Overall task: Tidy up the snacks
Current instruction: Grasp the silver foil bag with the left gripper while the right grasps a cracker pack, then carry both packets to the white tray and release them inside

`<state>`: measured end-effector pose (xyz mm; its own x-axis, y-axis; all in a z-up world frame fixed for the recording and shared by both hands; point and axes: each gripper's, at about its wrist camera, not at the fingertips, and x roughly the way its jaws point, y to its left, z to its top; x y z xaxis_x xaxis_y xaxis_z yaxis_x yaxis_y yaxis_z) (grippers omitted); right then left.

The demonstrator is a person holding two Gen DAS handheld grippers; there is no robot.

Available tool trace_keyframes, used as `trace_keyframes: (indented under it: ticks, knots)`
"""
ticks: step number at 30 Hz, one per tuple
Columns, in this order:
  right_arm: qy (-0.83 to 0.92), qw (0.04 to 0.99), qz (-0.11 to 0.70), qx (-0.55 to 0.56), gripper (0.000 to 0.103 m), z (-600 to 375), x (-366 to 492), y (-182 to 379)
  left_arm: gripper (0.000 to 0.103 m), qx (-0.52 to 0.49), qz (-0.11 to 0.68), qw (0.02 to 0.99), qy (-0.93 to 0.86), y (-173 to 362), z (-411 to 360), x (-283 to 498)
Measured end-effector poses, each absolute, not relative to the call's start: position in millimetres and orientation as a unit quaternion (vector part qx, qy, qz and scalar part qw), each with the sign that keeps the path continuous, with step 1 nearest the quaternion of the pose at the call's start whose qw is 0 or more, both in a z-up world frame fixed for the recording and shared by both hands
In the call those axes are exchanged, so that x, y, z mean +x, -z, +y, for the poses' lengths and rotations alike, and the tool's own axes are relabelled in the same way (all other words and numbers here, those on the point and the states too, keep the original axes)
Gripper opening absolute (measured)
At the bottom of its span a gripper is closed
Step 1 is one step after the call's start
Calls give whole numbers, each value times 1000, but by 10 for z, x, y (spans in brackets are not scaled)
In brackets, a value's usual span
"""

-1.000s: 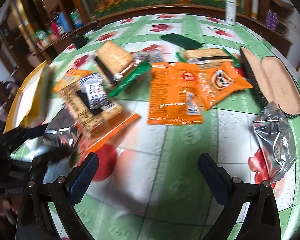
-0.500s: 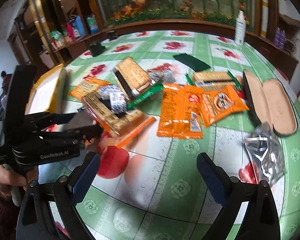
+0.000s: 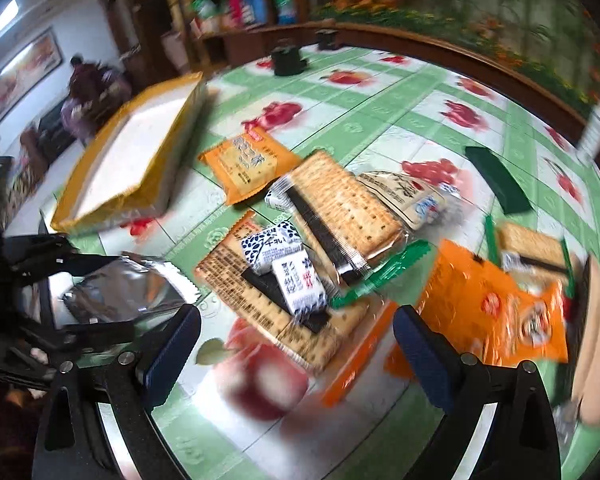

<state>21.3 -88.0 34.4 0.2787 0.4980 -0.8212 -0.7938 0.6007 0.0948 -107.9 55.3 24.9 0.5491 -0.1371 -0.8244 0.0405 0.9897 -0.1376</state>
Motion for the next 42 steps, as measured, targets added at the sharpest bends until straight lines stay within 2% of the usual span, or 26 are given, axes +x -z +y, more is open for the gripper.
trace_keyframes:
  ticks: [9, 13, 21, 23, 27, 29, 30, 32, 34, 36, 39, 42]
  knots:
    - [-430, 751, 443, -235, 99, -703, 113, -151, 60, -53, 470, 880, 52, -215, 581, -1128]
    - [-483, 711, 459, -226, 95, -776, -203, -220, 60, -61, 472, 878, 49, -187, 630, -1119]
    - [-449, 746, 438, -224, 94, -595, -183, -106, 60, -63, 470, 879, 38, -173, 668, -1143]
    - [-435, 759, 420, -241, 63, -514, -203, -78, 60, -63, 470, 880, 36, -170, 679, -1141]
    - [-420, 766, 429, -228, 61, -487, -188, -107, 61, -62, 471, 879, 32, -170, 673, -1132]
    - [-417, 767, 453, -181, 60, -600, -140, -122, 61, -60, 471, 880, 30, -171, 666, -1125]
    - [-424, 759, 479, -118, 60, -723, -55, -142, 61, -57, 471, 880, 29, -169, 657, -1117]
    - [-443, 726, 526, 36, 59, -989, 139, -98, 61, -54, 470, 881, 27, -167, 652, -1109]
    - [-455, 640, 568, 248, 58, -1362, 318, 181, 61, -53, 469, 881, 27, -166, 640, -1105]
    - [-453, 591, 563, 359, 58, -1573, 331, 383, 60, -55, 469, 881, 27, -169, 636, -1097]
    - [-452, 572, 554, 402, 58, -1707, 247, 441, 60, -56, 470, 881, 30, -177, 617, -1091]
    - [-457, 590, 546, 380, 58, -1725, 172, 353, 60, -57, 466, 882, 40, -217, 580, -1108]
